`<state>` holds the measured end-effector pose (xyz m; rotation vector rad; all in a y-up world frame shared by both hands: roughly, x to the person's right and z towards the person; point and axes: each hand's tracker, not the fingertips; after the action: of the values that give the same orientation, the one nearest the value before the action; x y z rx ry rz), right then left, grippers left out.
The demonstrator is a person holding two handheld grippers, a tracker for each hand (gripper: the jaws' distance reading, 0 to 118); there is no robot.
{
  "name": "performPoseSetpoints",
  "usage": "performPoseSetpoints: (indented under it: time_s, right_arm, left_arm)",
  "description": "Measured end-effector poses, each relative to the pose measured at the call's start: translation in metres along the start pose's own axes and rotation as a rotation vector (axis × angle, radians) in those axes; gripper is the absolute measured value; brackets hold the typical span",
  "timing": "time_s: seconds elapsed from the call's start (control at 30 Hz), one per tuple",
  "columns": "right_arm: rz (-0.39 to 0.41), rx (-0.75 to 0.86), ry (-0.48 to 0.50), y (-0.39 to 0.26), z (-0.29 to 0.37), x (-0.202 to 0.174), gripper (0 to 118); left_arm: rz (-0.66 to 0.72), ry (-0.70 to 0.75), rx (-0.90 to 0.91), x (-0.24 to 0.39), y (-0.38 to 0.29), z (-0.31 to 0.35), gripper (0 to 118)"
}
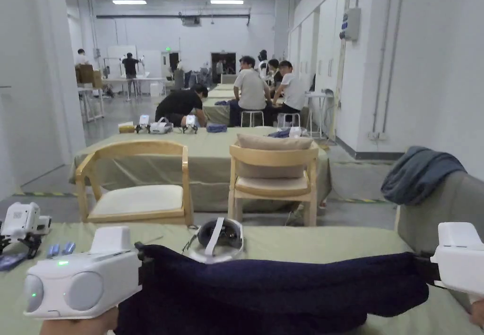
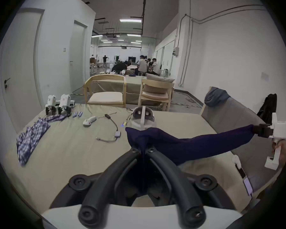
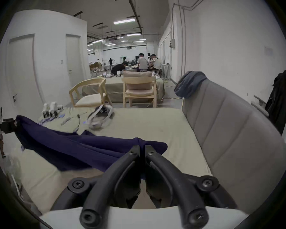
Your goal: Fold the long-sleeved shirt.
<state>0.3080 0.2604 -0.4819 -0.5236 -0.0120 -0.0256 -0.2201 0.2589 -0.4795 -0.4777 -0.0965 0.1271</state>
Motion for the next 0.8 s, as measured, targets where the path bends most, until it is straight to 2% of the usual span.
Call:
performPoseSetpoints:
  time_s: [0.07,0.17,0.27,0.33,0.4,0.47,0.5,0.57,0.67,0.7,0.77,0.8]
  right_arm:
    - [0.008,-0.030,0.013,-0.046,0.029,0.002,3]
    - [0.024,-0.131,0.011,-0.135,0.066,0.005,3]
    - [-0.018,-0.278,0.026,-0.218,0.087,0.010,3]
    - [-0.006,-0.423,0.028,-0.268,0.090,0.015,3]
    - [-0.004,-0.528,0.039,-0.305,0.083,0.025,3]
    - [0.033,-0.609,0.003,-0.327,0.070,0.030,3]
    - [0.050,-0.617,-0.004,-0.326,0.076,0.018,3]
    - [0.015,-0.643,0.016,-0.331,0.067,0.022,3]
    - [0.034,-0.636,-0.009,-0.323,0.069,0.009,5]
    - [0.045,-0.634,-0.011,-0.321,0.070,0.007,15]
    - [0.079,-0.636,-0.031,-0.312,0.076,-0.001,93]
    - [0.078,-0.627,-0.031,-0.307,0.080,-0.004,114]
  left_arm:
    - [-0.049,-0.013,0.015,-0.003,-0.051,0.034,6]
    - [-0.081,0.019,-0.108,-0.002,-0.139,0.084,6]
    - [-0.063,0.037,-0.348,-0.007,-0.217,0.104,6]
    - [-0.030,0.032,-0.520,-0.012,-0.263,0.104,6]
    - [-0.004,0.024,-0.608,-0.018,-0.294,0.099,6]
    - [-0.023,0.056,-0.652,-0.019,-0.312,0.093,6]
    - [-0.047,0.065,-0.655,-0.019,-0.319,0.090,6]
    - [-0.057,0.066,-0.657,-0.014,-0.315,0.086,6]
    - [-0.097,0.079,-0.634,-0.009,-0.309,0.088,9]
    - [-0.084,0.058,-0.612,-0.010,-0.305,0.091,23]
    - [-0.078,0.035,-0.607,-0.013,-0.297,0.095,95]
    - [-0.076,0.026,-0.608,-0.013,-0.292,0.099,111]
